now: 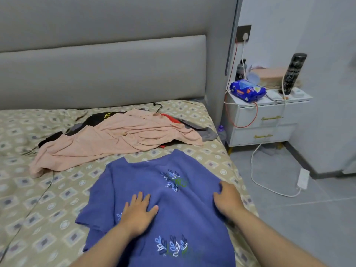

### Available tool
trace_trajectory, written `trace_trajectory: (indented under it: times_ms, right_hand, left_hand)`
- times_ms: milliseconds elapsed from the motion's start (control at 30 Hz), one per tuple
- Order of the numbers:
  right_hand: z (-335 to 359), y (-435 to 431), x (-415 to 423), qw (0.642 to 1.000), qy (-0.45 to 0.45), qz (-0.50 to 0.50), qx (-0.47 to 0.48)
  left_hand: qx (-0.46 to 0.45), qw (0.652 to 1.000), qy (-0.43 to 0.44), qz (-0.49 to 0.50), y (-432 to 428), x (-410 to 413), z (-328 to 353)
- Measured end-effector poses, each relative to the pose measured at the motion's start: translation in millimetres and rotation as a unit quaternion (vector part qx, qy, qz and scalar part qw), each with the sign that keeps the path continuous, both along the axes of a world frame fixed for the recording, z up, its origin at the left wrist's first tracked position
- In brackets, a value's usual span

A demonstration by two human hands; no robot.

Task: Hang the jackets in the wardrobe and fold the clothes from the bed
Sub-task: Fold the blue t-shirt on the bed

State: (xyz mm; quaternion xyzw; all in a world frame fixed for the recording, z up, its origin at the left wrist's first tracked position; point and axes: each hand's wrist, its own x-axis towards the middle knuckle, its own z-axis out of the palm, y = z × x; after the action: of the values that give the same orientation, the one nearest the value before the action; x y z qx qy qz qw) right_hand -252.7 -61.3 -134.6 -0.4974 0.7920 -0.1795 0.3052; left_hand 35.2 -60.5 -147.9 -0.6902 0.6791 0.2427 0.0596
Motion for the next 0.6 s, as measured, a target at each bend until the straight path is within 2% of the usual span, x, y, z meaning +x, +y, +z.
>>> trace_trajectory:
  times_ms: [67,200,267,333,400,467,533,600]
  right_hand:
    - [-6.0,1.7,-4.5,0.998,0.033,-0.061,-0.004]
    - [-12.1,1.4,-8.1,0.987,0.100,-0.123,0.038]
    - [-18.0,-1.4,-11.1,0.987,0.121,-0.092,0.055]
    - [-18.7,-7.1,-15.0,0.991,0.117,-0.009,0.067]
    - [-9.6,-20.6,-28.6,0.995,0.092,-0.020,0.022]
    - [3.1,-41.8,-52.2,0.984,0.070,-0.146,-0.075]
    - [15.0,-51.9,-57.6,0.959,0.124,-0.224,-0.123]
    - [13.8,-47.3,-22.6,0.956,0.201,-0.138,-0.164]
  left_hand:
    - [-0.083,0.995,-0.052,-0.017,17.2,-2.9,-22.3]
    - [-0.178,0.983,-0.049,-0.017,21.3,-0.2,-45.4]
    - [-0.188,0.980,-0.062,-0.019,18.8,-0.5,-49.8]
    - [-0.184,0.980,-0.068,-0.018,18.5,0.5,-53.7]
    - [-0.181,0.981,-0.070,-0.020,19.3,2.0,-56.1]
    - [-0.182,0.980,-0.075,-0.020,18.6,1.9,-57.2]
    - [-0.181,0.980,-0.082,-0.019,17.3,1.3,-56.7]
    - [-0.171,0.981,-0.092,-0.027,16.7,1.0,-58.4]
